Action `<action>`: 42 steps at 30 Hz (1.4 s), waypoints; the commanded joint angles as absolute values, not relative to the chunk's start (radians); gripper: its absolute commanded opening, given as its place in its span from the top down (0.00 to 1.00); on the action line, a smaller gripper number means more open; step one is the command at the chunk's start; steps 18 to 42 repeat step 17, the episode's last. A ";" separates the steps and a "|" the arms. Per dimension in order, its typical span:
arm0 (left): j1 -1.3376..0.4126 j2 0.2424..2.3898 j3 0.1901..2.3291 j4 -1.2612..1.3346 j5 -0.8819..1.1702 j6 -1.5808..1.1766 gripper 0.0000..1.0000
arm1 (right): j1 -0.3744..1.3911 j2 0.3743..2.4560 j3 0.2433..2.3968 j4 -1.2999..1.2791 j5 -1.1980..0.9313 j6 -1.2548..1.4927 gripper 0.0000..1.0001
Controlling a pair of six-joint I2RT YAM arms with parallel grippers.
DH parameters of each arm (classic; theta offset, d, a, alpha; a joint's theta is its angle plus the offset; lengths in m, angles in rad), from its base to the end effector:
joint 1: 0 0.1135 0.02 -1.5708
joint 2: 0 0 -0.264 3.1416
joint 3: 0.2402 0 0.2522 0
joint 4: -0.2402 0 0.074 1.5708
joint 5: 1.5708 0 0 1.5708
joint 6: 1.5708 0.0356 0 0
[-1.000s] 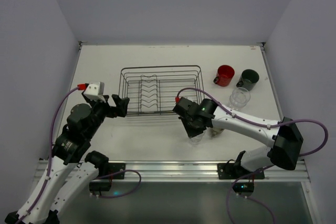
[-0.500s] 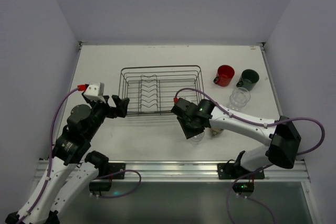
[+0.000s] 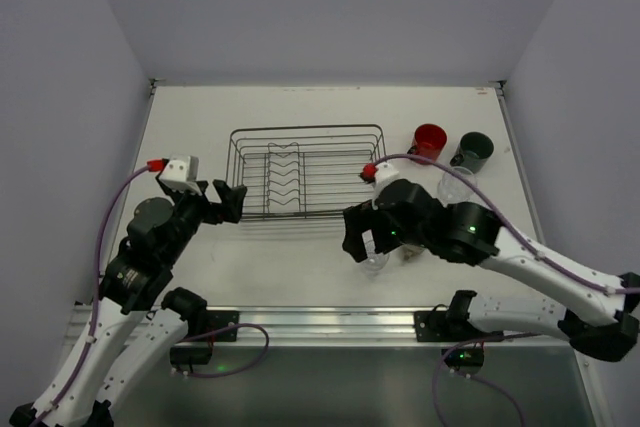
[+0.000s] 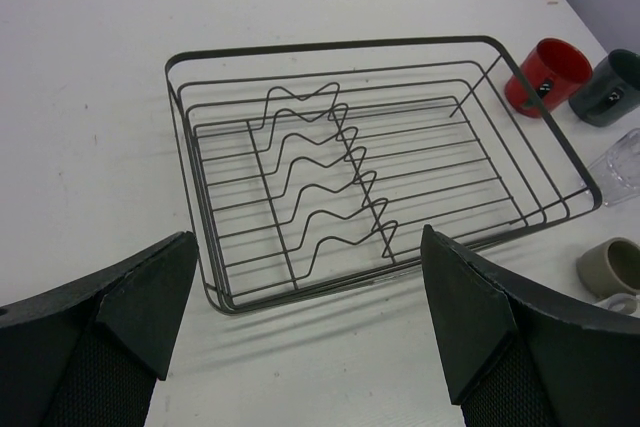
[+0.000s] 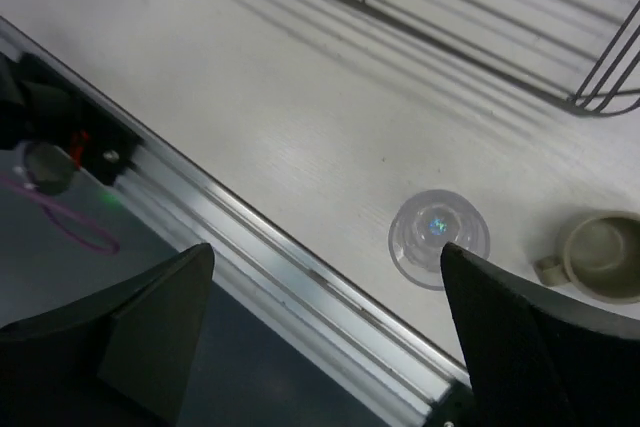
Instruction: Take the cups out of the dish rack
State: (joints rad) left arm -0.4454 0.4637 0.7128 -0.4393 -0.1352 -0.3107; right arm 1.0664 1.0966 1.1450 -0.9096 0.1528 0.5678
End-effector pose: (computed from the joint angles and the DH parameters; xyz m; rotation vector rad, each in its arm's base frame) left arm 0.1048 -0.0447 0.3295 0.0205 1.7790 -0.4297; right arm 0.1074 0.1833 0.3373 -0.5471 2.4356 0.5434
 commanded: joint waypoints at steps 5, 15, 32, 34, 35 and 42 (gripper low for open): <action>-0.440 0.499 0.902 -0.387 -0.025 -0.311 0.00 | 1.072 0.622 1.111 -0.597 0.302 0.451 0.01; -0.440 0.523 1.028 -0.359 -0.101 -0.310 0.00 | 1.072 0.241 0.997 -0.440 0.497 0.408 0.01; -0.440 0.526 1.008 -0.333 -0.104 -0.317 0.00 | 1.072 0.244 0.953 -0.399 0.488 0.414 0.01; -0.440 0.526 1.008 -0.333 -0.104 -0.317 0.00 | 1.072 0.244 0.953 -0.399 0.488 0.414 0.01; -0.440 0.526 1.008 -0.333 -0.104 -0.317 0.00 | 1.072 0.244 0.953 -0.399 0.488 0.414 0.01; -0.440 0.526 1.008 -0.333 -0.104 -0.317 0.00 | 1.072 0.244 0.953 -0.399 0.488 0.414 0.01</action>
